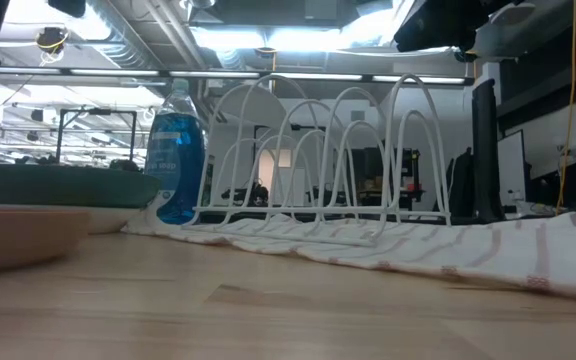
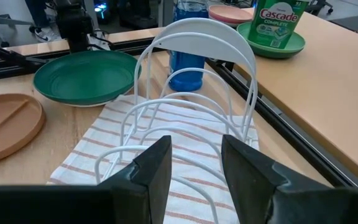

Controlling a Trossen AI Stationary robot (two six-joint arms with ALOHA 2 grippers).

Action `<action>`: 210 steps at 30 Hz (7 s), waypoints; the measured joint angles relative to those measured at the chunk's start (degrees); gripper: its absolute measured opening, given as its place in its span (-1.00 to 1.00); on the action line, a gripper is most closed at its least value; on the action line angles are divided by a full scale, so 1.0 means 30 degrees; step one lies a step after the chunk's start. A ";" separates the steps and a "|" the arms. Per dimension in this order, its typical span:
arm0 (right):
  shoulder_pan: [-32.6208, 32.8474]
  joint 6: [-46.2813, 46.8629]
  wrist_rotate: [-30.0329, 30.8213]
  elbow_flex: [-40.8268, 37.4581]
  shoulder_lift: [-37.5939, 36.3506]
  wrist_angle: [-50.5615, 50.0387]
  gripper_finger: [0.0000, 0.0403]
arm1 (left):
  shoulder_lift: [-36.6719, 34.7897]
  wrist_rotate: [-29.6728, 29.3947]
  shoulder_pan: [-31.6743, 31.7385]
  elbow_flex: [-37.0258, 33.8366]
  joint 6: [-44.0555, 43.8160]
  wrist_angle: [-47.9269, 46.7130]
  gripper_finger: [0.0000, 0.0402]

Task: Sort dishes
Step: Put the white plate into the white dish rack, then put the green plate into the white dish rack

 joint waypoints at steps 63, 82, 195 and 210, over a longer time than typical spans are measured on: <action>0.0004 0.0007 -0.0001 0.0007 0.0000 0.0002 -0.29 | 1.8545 -1.4314 -0.2653 0.5370 0.3197 0.6595 -0.84; 0.0001 0.0007 -0.0002 0.0007 0.0000 0.0002 -0.29 | 2.1603 -1.9179 -0.2646 0.7132 0.4577 0.5019 -0.84; -0.0002 0.0001 -0.0002 0.0007 0.0000 0.0002 -0.29 | 1.6882 -1.9031 -1.0054 0.7147 -1.0397 -1.6259 -0.40; 0.0001 0.0002 -0.0002 0.0007 0.0000 -0.0001 -0.29 | 1.9279 -1.7889 -1.0259 0.7147 -1.1359 -1.6315 -0.40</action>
